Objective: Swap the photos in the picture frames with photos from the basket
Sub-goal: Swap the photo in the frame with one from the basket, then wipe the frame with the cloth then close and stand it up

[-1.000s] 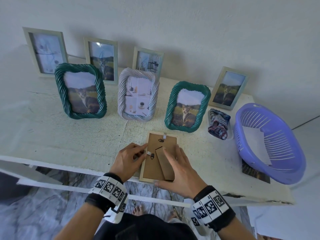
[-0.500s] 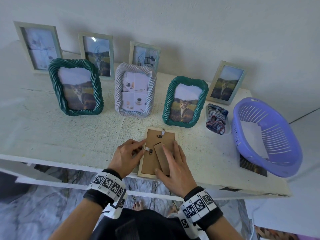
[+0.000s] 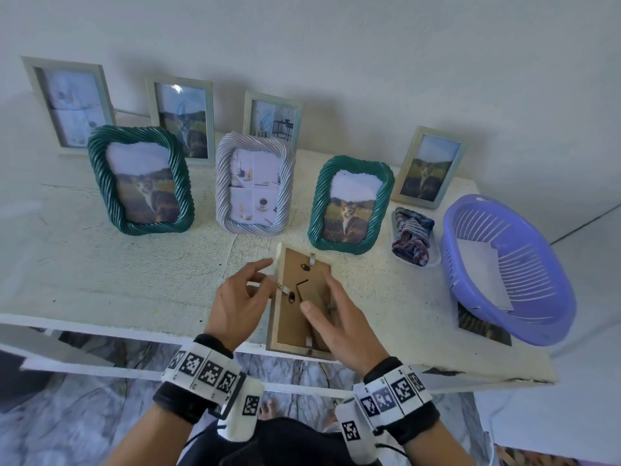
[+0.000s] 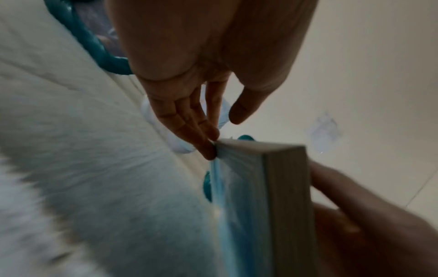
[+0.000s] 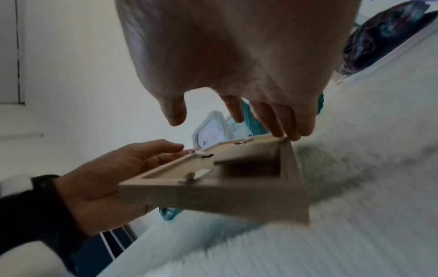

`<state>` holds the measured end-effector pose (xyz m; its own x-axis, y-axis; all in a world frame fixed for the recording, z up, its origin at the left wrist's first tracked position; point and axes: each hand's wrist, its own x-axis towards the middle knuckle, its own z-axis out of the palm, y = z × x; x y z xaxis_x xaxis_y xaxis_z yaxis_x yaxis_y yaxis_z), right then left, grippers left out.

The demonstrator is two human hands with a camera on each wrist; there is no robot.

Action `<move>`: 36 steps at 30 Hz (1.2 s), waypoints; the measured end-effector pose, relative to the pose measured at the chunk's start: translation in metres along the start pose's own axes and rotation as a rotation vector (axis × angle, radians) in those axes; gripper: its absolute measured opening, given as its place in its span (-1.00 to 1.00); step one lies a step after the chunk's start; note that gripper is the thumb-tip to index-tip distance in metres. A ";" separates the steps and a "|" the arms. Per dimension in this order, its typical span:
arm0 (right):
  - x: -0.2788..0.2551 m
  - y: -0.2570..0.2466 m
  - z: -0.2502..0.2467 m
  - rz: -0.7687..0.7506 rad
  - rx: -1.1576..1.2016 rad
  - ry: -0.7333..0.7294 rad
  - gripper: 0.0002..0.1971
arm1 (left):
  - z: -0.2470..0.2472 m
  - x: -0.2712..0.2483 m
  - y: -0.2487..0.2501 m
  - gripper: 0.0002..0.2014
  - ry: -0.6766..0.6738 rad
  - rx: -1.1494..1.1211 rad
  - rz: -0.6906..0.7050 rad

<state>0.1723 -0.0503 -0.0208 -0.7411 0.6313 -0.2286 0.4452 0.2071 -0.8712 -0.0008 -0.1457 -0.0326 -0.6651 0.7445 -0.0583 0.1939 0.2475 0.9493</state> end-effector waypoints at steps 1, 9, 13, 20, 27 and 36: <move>-0.002 -0.007 -0.005 0.008 0.072 -0.001 -0.35 | 0.001 -0.001 0.012 -0.76 0.021 -0.085 0.004; -0.021 -0.013 -0.066 0.121 0.349 0.254 -0.75 | 0.033 0.012 0.047 -0.78 -0.193 -0.328 -0.008; -0.023 0.011 -0.080 0.247 0.401 0.292 -0.71 | 0.043 0.022 0.016 -0.81 -0.201 -0.132 -0.114; -0.016 0.024 -0.071 0.263 0.683 0.279 -0.68 | 0.060 0.006 0.007 -0.70 -0.325 -0.355 -0.270; 0.006 0.012 -0.077 0.184 0.414 0.249 -0.75 | 0.054 0.005 0.005 -0.64 -0.169 -0.508 -0.137; 0.111 0.016 -0.146 0.185 -0.830 0.490 -0.64 | 0.037 0.014 -0.003 -0.63 -0.070 -0.447 -0.085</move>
<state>0.1703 0.1326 0.0036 -0.4171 0.9081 0.0385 0.8841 0.4152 -0.2144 0.0158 -0.1130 -0.0474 -0.6118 0.7772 -0.1475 -0.1993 0.0290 0.9795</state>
